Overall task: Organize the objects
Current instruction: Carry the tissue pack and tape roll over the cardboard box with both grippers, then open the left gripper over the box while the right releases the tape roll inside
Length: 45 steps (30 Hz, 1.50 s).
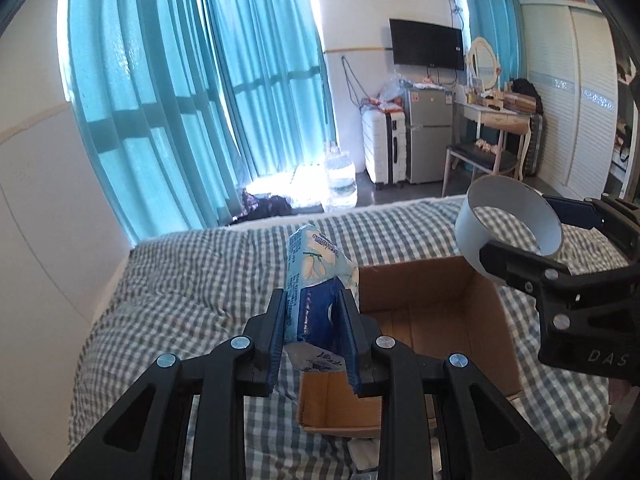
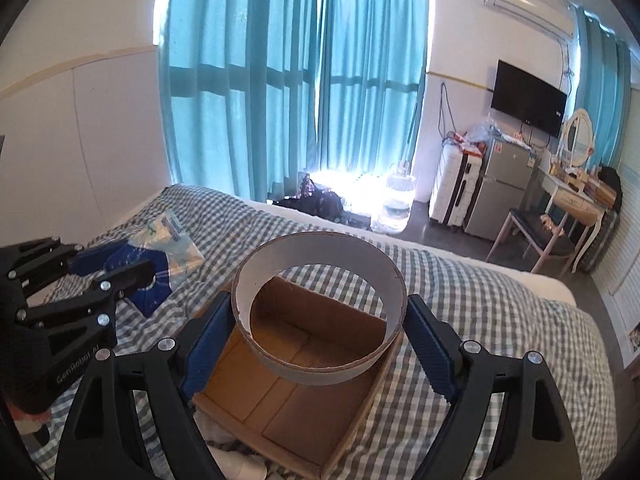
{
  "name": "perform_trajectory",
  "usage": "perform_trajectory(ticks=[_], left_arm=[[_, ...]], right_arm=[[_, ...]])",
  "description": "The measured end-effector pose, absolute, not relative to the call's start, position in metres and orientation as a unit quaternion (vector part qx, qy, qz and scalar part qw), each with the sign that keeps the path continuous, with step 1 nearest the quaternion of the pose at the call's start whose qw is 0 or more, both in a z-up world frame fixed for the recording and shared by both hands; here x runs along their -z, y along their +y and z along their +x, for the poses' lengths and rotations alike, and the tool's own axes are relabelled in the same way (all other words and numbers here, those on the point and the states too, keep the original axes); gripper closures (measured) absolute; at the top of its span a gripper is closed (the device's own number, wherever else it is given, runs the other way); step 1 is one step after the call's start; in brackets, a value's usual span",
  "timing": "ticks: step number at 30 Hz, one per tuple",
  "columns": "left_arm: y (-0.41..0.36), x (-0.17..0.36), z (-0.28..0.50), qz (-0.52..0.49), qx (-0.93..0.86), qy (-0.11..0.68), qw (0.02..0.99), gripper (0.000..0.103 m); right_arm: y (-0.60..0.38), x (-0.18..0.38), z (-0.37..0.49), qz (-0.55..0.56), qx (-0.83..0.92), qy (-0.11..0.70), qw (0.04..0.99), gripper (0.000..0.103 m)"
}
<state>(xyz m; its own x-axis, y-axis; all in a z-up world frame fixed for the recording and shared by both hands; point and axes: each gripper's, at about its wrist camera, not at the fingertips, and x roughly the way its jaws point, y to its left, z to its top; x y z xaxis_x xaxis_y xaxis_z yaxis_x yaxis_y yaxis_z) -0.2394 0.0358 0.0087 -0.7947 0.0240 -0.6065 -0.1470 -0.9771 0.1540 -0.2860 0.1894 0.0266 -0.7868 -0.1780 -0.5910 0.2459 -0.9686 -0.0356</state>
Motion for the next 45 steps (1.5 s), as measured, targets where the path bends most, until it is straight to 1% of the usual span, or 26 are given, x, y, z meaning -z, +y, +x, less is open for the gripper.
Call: perform_trajectory(ticks=[4, 9, 20, 25, 27, 28, 29, 30, 31, 32, 33, 37, 39, 42, 45], left_arm=[[0.042, 0.024, -0.252, -0.340, -0.934, 0.093, 0.053, 0.077], [0.052, 0.052, -0.262, -0.354, -0.928, 0.102, 0.058, 0.077], [0.063, 0.079, -0.285, -0.378, -0.918, 0.108, 0.058, 0.077], [0.065, 0.085, -0.290, -0.378, -0.918, 0.104, 0.057, 0.077], [0.067, 0.086, -0.289, -0.374, -0.919, 0.104, 0.063, 0.070], [0.068, 0.085, -0.289, -0.370, -0.920, 0.107, 0.068, 0.069], [0.070, 0.085, -0.287, -0.365, -0.922, 0.110, 0.069, 0.062], [0.071, 0.083, -0.284, -0.358, -0.924, 0.114, 0.068, 0.044], [0.072, 0.080, -0.281, -0.352, -0.926, 0.115, 0.067, 0.034], [0.073, 0.077, -0.278, -0.347, -0.928, 0.116, 0.066, 0.017], [0.073, 0.072, -0.274, -0.339, -0.931, 0.115, 0.066, 0.011], [0.071, 0.051, -0.264, -0.333, -0.934, 0.111, 0.059, 0.010], [0.068, 0.038, -0.255, -0.325, -0.938, 0.106, 0.051, 0.008], [0.063, 0.009, -0.234, -0.301, -0.948, 0.097, 0.045, 0.004], [0.058, -0.016, -0.217, -0.282, -0.954, 0.091, 0.042, 0.002]], right_arm=[[0.195, 0.003, -0.311, 0.323, 0.938, 0.061, 0.110, 0.019], [0.205, 0.025, -0.329, 0.337, 0.934, 0.049, 0.112, 0.019], [0.208, 0.055, -0.338, 0.351, 0.928, 0.047, 0.112, 0.019], [0.216, 0.062, -0.340, 0.355, 0.927, 0.023, 0.116, 0.018], [0.221, 0.064, -0.340, 0.357, 0.926, 0.005, 0.120, 0.018], [0.224, 0.064, -0.340, 0.357, 0.927, -0.004, 0.120, 0.018], [0.226, 0.063, -0.340, 0.356, 0.927, -0.008, 0.116, 0.018], [0.229, 0.060, -0.339, 0.355, 0.928, -0.012, 0.111, 0.015], [0.232, 0.056, -0.337, 0.352, 0.929, -0.020, 0.109, 0.009], [0.234, 0.052, -0.336, 0.349, 0.930, -0.029, 0.112, 0.008], [0.237, 0.045, -0.332, 0.345, 0.931, -0.037, 0.115, 0.006], [0.240, 0.017, -0.314, 0.330, 0.937, -0.028, 0.108, 0.005], [0.242, -0.002, -0.300, 0.319, 0.942, -0.018, 0.105, 0.004], [0.242, -0.031, -0.275, 0.300, 0.949, -0.005, 0.100, 0.003], [0.241, -0.060, -0.248, 0.276, 0.957, 0.011, 0.092, 0.002]])
